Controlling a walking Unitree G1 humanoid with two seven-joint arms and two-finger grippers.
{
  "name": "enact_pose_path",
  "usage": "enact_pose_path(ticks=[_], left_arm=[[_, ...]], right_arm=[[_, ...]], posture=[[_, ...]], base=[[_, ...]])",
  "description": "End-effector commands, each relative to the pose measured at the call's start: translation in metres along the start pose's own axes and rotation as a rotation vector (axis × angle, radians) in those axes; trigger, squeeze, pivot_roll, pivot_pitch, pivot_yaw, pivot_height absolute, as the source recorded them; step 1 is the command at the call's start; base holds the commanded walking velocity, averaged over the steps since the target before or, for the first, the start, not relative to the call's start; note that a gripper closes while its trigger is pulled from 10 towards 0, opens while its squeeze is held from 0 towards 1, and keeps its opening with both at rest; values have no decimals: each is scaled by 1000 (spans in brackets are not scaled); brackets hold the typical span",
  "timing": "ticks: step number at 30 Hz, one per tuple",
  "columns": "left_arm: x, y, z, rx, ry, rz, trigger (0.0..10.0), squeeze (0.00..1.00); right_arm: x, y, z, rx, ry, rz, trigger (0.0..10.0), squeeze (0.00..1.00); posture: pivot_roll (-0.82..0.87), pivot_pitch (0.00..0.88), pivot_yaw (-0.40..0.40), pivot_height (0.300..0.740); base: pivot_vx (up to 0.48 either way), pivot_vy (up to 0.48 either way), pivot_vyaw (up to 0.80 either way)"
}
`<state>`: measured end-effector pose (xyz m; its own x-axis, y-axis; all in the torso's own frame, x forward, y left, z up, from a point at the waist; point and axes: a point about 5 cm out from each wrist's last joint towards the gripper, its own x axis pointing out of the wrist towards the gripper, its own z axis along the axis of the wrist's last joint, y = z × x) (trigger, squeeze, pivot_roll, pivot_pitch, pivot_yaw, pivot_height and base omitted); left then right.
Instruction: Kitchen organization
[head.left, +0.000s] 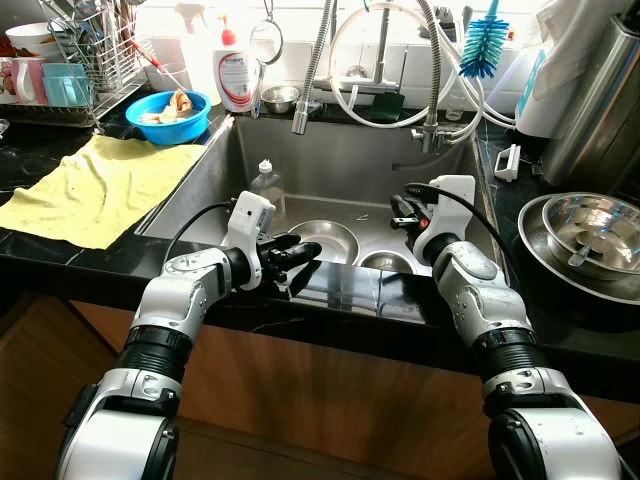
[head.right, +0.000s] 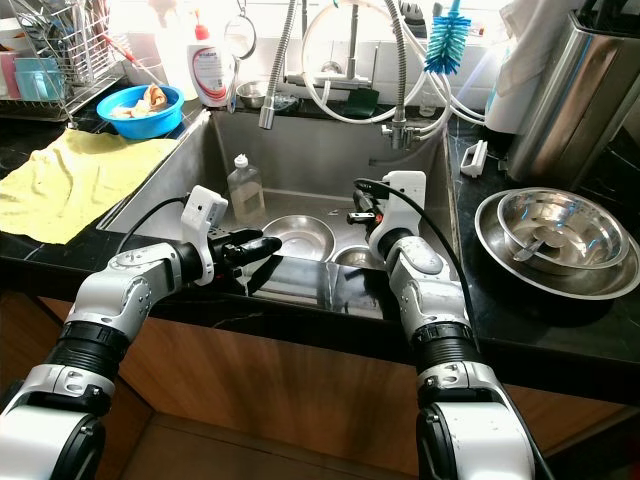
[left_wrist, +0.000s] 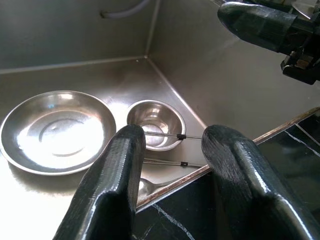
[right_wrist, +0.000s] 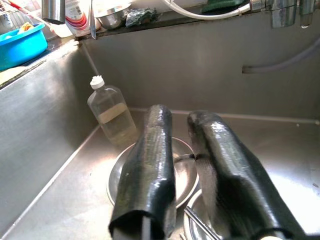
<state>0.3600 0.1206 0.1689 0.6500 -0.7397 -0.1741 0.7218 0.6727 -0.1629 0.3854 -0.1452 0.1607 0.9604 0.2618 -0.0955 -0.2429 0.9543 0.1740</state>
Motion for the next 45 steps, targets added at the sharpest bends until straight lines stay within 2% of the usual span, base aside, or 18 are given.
enact_pose_path(ticks=[1, 3, 5, 6, 7, 10, 13, 15, 21, 24, 25, 26, 30, 31, 34, 35, 38, 45], left_arm=[[-3, 1, -20, -45, 79, 11, 10000, 0], [-3, 1, -20, -45, 79, 10, 10000, 0], [-3, 1, -20, -44, 80, 9, 10000, 0], [-3, 1, -20, -44, 79, 9, 10000, 0], [-3, 1, -20, -45, 79, 9, 10000, 0], [-3, 1, -21, -44, 80, 9, 10000, 0], [-2, 0, -21, -45, 80, 7, 10000, 0], [-2, 0, -21, -45, 80, 5, 10000, 0], [-2, -1, -22, -48, 81, 6, 10000, 0], [-2, -2, -24, -49, 86, 0, 10000, 0], [-2, -2, -25, -50, 86, -2, 10000, 0], [-2, -2, -25, -50, 86, -2, 10000, 0], [-2, -2, -25, -49, 89, -2, 10000, 0], [-1, -3, -25, -48, 90, -6, 10000, 0], [0, -4, -25, -48, 89, -10, 10000, 0], [-1, -4, -25, -47, 89, -10, 10000, 0], [-1, -3, -25, -45, 91, -9, 10000, 0], [-2, -4, -26, -44, 95, -14, 10000, 0]], right_arm=[[3, 3, 5, -8, -13, 4, 10000, 910], [3, 3, 5, -9, -13, 3, 10000, 890], [2, 6, 5, -35, -18, 6, 10000, 765], [2, 6, 6, -53, -22, 3, 10000, 478], [1, 7, 9, -96, -41, -12, 10000, 0], [-4, 12, 22, -166, -119, -41, 10000, 0], [-20, 20, 46, -317, -266, -94, 10000, 0], [-41, 21, 63, -414, -374, -219, 10000, 0], [-76, 33, 64, -483, -455, -276, 10000, 0], [-104, 39, 60, -499, -468, -297, 10000, 0], [-109, 38, 61, -495, -470, -323, 10000, 659], [-117, 36, 61, -477, -476, -362, 10000, 1000], [-130, 27, 57, -538, -471, -457, 10000, 1000], [-136, 19, 50, -580, -429, -503, 10000, 0], [-142, 12, 44, -573, -388, -551, 10000, 0], [-145, 5, 40, -500, -356, -589, 10000, 0], [-147, -4, 29, -403, -299, -630, 10000, 0], [-153, -9, 20, -341, -260, -656, 10000, 0]], posture=[[-92, 0, 2, 740], [-92, 0, 2, 740], [-91, 0, 2, 740], [-89, 0, 3, 740], [-89, 0, 3, 740], [-92, 0, 4, 740], [-94, 0, 4, 740], [-91, 0, 0, 740], [-101, 0, 0, 740], [-102, 0, 4, 740], [-104, 0, 5, 740], [-108, 0, 5, 740], [-112, 0, 5, 740], [-108, 0, 4, 740], [-107, 0, 4, 740], [-108, 0, 4, 740], [-105, 0, 4, 740], [-105, 0, 6, 740]], base=[[0, 0, 0], [0, 0, 0], [0, 0, 0], [0, 0, 0], [0, 0, 0], [0, 0, 0], [0, 0, 0], [0, 0, 0], [0, 0, 0], [0, 0, 0], [0, 0, 0], [0, 0, 0], [0, 0, 0], [0, 0, 0], [0, 0, 0], [0, 0, 0], [0, 0, 0], [0, 0, 0]])
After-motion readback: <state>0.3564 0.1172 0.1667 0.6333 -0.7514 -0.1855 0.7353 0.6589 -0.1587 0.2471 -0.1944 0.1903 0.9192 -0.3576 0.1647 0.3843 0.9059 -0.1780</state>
